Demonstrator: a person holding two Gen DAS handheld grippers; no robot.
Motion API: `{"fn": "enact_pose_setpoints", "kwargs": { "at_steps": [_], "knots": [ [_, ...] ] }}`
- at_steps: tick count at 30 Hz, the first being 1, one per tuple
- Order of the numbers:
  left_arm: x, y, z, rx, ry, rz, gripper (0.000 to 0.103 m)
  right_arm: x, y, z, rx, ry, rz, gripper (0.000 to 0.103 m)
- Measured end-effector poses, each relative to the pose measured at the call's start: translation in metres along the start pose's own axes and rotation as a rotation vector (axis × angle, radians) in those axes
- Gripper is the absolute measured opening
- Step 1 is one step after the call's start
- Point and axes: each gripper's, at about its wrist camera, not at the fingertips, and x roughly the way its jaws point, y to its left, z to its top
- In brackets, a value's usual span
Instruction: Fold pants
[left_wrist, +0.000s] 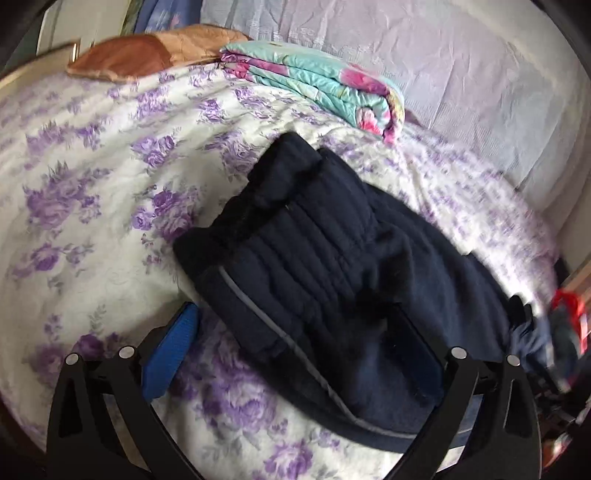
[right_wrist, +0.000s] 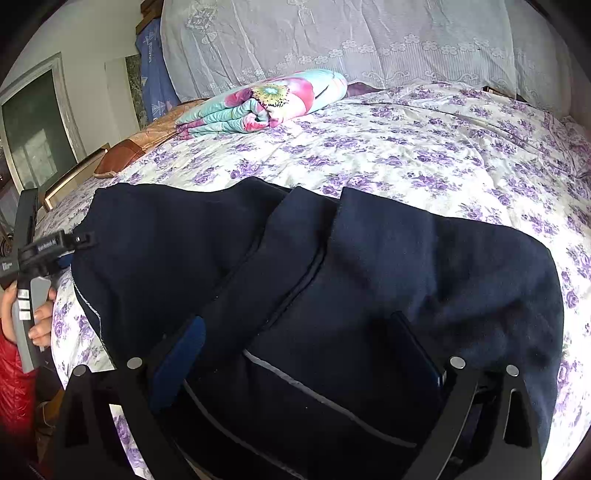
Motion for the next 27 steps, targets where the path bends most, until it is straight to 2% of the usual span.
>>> {"fn": "enact_pose_setpoints", "kwargs": {
  "at_steps": [2, 4, 7, 10, 12, 15, 17, 19, 21, 22, 25, 27],
  "knots": [
    [-0.003, 0.007, 0.001, -0.041, -0.015, -0.053, 0.098, 0.000, -0.001, 0.000, 0.003, -0.001, 0.004, 0.099],
    [-0.004, 0.008, 0.000, -0.050, -0.034, -0.069, 0.097, 0.000, -0.002, 0.000, 0.009, -0.004, 0.012, 0.099],
    [-0.005, 0.009, 0.000, -0.077, -0.056, -0.036, 0.063, 0.000, -0.004, -0.001, 0.018, -0.008, 0.025, 0.099],
    [-0.006, 0.013, 0.000, -0.113, -0.065, -0.061, 0.052, -0.003, -0.006, -0.001, 0.026, -0.020, 0.026, 0.099],
    [-0.014, 0.008, -0.003, -0.105, -0.081, -0.065, 0.040, -0.014, -0.008, -0.001, 0.046, -0.068, -0.007, 0.099],
    [-0.035, -0.018, -0.006, 0.006, -0.167, 0.011, 0.034, -0.052, -0.013, -0.003, 0.082, -0.214, -0.043, 0.099],
    [-0.051, -0.042, -0.008, 0.101, -0.240, 0.071, 0.027, -0.065, -0.015, -0.003, 0.064, -0.222, -0.099, 0.099],
    [-0.065, -0.066, -0.010, 0.181, -0.302, 0.096, 0.021, -0.052, -0.014, -0.006, -0.001, -0.112, -0.213, 0.099],
    [-0.076, -0.086, -0.010, 0.238, -0.335, 0.082, 0.016, -0.017, -0.017, -0.018, -0.048, 0.038, -0.261, 0.100],
    [-0.080, -0.096, -0.011, 0.261, -0.349, 0.082, 0.016, -0.014, -0.021, -0.019, -0.027, 0.049, -0.244, 0.100],
    [-0.082, -0.123, -0.014, 0.350, -0.369, 0.113, 0.016, -0.032, -0.035, -0.019, 0.057, -0.027, -0.160, 0.100],
    [-0.076, -0.127, -0.012, 0.358, -0.357, 0.146, 0.016, -0.037, -0.049, -0.024, 0.120, -0.044, -0.105, 0.100]
  ]
}}
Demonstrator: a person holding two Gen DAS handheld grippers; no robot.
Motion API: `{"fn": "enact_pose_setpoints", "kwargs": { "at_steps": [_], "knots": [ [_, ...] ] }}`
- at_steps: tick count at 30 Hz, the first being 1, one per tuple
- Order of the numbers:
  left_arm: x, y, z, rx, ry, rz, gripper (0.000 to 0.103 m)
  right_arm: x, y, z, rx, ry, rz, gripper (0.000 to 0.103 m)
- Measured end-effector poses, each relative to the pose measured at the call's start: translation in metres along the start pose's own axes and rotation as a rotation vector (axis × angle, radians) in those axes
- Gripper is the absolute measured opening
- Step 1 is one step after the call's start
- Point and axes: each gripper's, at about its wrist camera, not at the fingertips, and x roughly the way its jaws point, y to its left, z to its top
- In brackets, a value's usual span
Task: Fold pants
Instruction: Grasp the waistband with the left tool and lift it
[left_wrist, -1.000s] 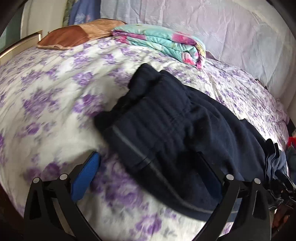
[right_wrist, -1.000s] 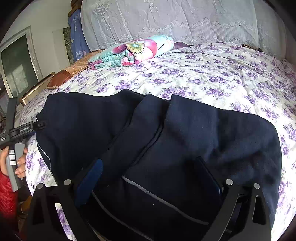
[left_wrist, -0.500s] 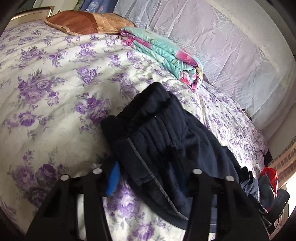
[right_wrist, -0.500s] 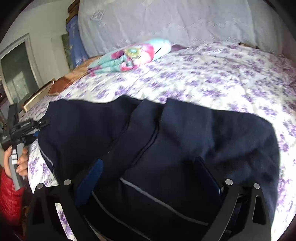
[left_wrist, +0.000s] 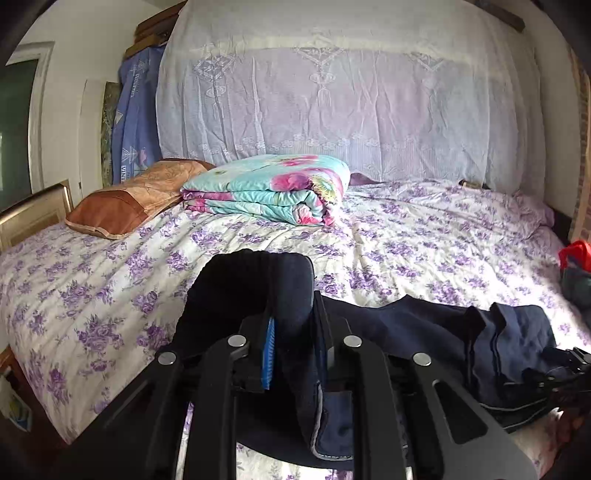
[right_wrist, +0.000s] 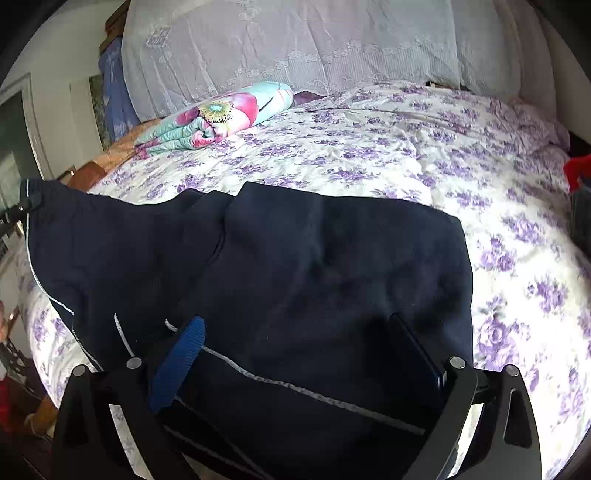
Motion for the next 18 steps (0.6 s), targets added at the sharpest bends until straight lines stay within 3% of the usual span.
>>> {"fn": "enact_pose_setpoints", "kwargs": {
  "at_steps": [1, 4, 6, 10, 13, 15, 18],
  "knots": [
    [0.004, 0.003, -0.001, -0.019, 0.020, 0.015, 0.018, -0.002, -0.006, -0.001, 0.028, -0.005, 0.028, 0.100],
    [0.016, 0.039, -0.013, -0.171, 0.088, 0.003, 0.059, -0.003, -0.014, -0.004, 0.069, -0.023, 0.076, 0.100],
    [0.023, 0.073, -0.027, -0.289, 0.135, 0.020, 0.063, -0.001, -0.009, -0.005, 0.052, -0.014, 0.057, 0.100],
    [0.044, 0.115, -0.054, -0.406, 0.266, 0.007, 0.064, 0.000, -0.004, -0.006, 0.031, -0.005, 0.037, 0.100],
    [0.057, 0.125, -0.067, -0.477, 0.298, -0.042, 0.077, -0.002, -0.006, -0.008, 0.041, -0.008, 0.049, 0.100],
    [0.069, 0.118, -0.067, -0.458, 0.305, -0.062, 0.086, -0.002, -0.006, -0.008, 0.038, -0.007, 0.045, 0.100],
    [0.087, 0.089, -0.058, -0.328, 0.329, -0.079, 0.086, -0.001, -0.007, -0.008, 0.037, -0.006, 0.046, 0.100]
  ]
}}
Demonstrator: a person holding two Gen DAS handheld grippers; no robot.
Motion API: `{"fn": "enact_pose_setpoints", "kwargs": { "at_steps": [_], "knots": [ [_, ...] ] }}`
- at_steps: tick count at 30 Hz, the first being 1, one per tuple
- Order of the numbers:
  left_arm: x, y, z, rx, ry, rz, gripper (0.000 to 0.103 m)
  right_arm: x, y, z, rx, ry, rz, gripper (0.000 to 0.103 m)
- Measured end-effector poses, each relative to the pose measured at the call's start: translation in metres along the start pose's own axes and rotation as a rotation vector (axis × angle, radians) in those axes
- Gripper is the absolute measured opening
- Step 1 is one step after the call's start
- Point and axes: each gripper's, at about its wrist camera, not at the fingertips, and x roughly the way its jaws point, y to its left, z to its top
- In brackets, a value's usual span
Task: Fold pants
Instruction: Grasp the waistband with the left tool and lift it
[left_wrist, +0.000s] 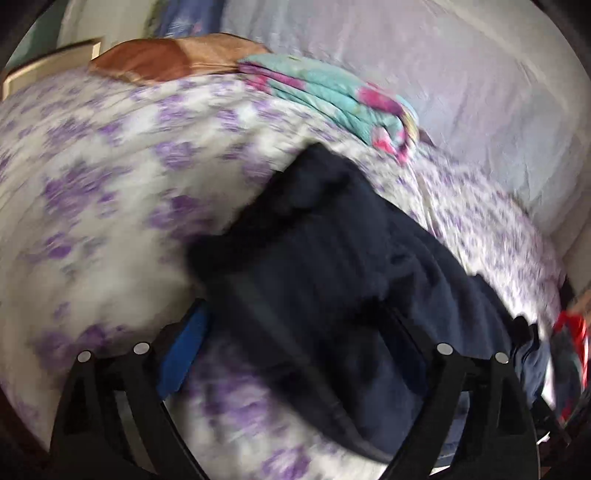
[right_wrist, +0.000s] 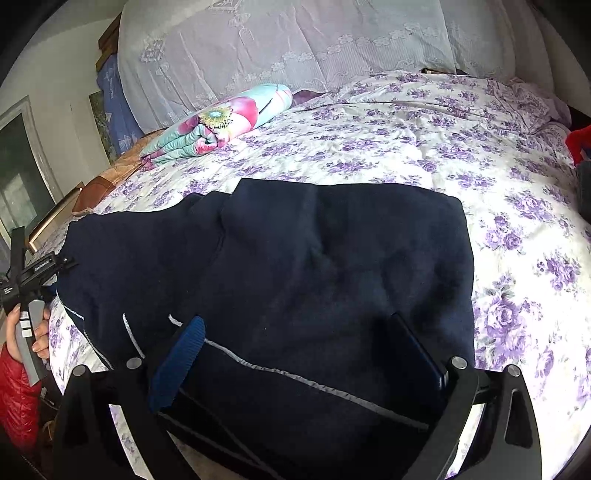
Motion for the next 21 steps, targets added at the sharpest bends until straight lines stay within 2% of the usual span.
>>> {"fn": "enact_pose_setpoints", "kwargs": {
  "at_steps": [2, 3, 4, 5, 7, 9, 11, 12, 14, 15, 16, 17, 19, 21],
  "knots": [
    [-0.001, -0.006, 0.004, -0.006, -0.008, -0.053, 0.055, 0.000, 0.001, 0.000, 0.000, 0.000, -0.001, 0.100],
    [-0.003, -0.005, 0.006, -0.030, -0.026, -0.061, 0.046, 0.000, 0.001, 0.000, 0.000, -0.001, -0.001, 0.100],
    [-0.007, -0.005, 0.007, -0.041, -0.040, -0.069, 0.030, 0.000, 0.001, 0.000, 0.001, -0.002, 0.000, 0.100],
    [-0.012, -0.007, 0.007, -0.040, -0.055, -0.080, 0.028, -0.002, 0.000, 0.000, 0.005, -0.010, 0.001, 0.100],
    [-0.028, -0.022, 0.003, 0.022, -0.120, -0.033, 0.026, -0.005, -0.003, -0.001, 0.018, -0.030, 0.014, 0.100],
    [-0.046, -0.049, -0.003, 0.142, -0.203, 0.050, 0.026, -0.013, -0.006, -0.001, 0.041, -0.056, 0.015, 0.099],
    [-0.063, -0.075, -0.007, 0.245, -0.272, 0.089, 0.025, -0.025, -0.009, 0.001, 0.032, -0.073, -0.014, 0.099],
    [-0.073, -0.089, -0.008, 0.290, -0.308, 0.094, 0.024, -0.032, -0.009, 0.002, 0.005, -0.085, -0.052, 0.100],
    [-0.086, -0.111, -0.009, 0.347, -0.352, 0.090, 0.023, -0.038, -0.008, 0.002, -0.062, -0.079, -0.183, 0.100],
    [-0.092, -0.125, -0.009, 0.381, -0.369, 0.088, 0.023, -0.030, -0.009, -0.001, -0.099, -0.022, -0.264, 0.100],
    [-0.095, -0.135, -0.010, 0.406, -0.379, 0.085, 0.022, -0.018, -0.010, -0.004, -0.126, 0.040, -0.289, 0.099],
    [-0.098, -0.146, -0.011, 0.431, -0.389, 0.081, 0.022, -0.009, -0.012, -0.008, -0.139, 0.075, -0.281, 0.099],
    [-0.103, -0.170, -0.016, 0.492, -0.407, 0.079, 0.022, -0.011, -0.024, -0.007, -0.071, 0.067, -0.221, 0.099],
    [-0.106, -0.192, -0.021, 0.548, -0.423, 0.083, 0.021, -0.022, -0.033, -0.008, -0.041, 0.021, -0.172, 0.099]
  ]
}}
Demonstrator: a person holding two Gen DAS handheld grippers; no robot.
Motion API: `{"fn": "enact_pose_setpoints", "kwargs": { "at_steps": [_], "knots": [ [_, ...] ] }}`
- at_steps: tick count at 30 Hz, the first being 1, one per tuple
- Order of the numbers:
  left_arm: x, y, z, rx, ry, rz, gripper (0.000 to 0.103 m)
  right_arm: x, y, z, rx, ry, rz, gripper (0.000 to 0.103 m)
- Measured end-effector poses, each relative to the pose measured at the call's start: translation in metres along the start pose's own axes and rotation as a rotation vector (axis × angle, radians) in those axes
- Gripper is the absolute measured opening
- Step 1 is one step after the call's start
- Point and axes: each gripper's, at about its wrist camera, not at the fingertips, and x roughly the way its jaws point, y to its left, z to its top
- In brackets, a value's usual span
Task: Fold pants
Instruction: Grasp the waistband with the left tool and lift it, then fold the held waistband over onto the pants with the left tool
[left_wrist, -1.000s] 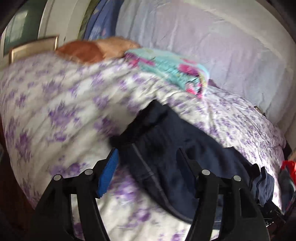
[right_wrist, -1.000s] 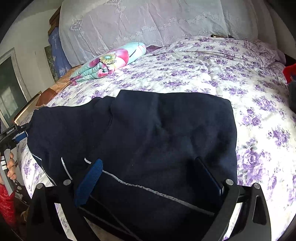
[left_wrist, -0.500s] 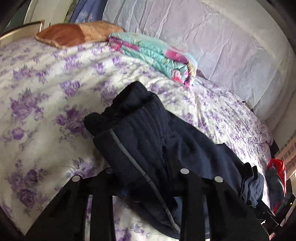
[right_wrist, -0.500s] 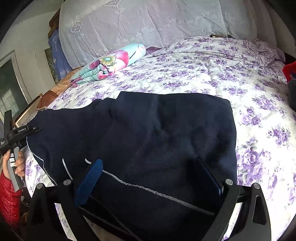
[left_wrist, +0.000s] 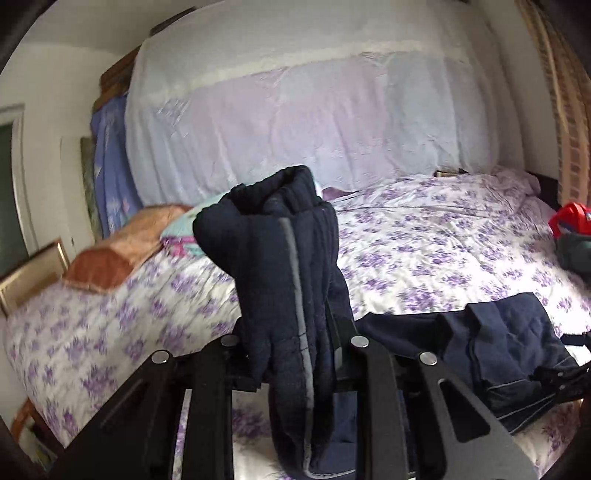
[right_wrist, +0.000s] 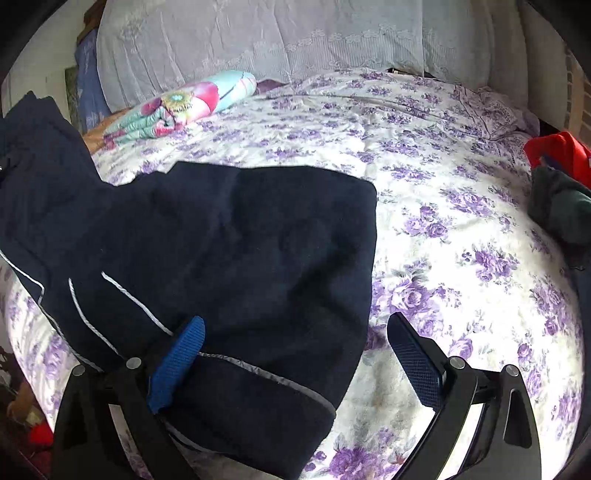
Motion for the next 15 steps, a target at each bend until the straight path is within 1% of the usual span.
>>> {"fn": "enact_pose_setpoints", "kwargs": {
  "at_steps": [3, 6, 8, 9, 12, 15],
  "knots": [
    [-0.005, -0.026, 0.010, 0.059, -0.010, -0.012, 0.021, -0.017, -0.018, -0.007, 0.079, -0.085, 0.035, 0.099],
    [-0.005, -0.056, 0.018, 0.121, -0.014, -0.028, 0.020, -0.031, -0.038, -0.013, 0.132, -0.133, 0.009, 0.099],
    [-0.007, -0.077, 0.020, 0.166, -0.022, -0.037, 0.020, -0.033, -0.052, -0.016, 0.162, -0.143, -0.003, 0.099],
    [-0.007, -0.088, 0.021, 0.187, -0.025, -0.041, 0.020, -0.032, -0.062, -0.019, 0.198, -0.140, 0.018, 0.099],
    [-0.008, -0.123, 0.019, 0.239, -0.022, -0.069, 0.019, -0.025, -0.090, -0.024, 0.362, -0.125, 0.135, 0.100],
    [-0.008, -0.157, 0.014, 0.291, -0.023, -0.103, 0.019, -0.025, -0.102, -0.026, 0.416, -0.144, 0.194, 0.100]
  ]
}}
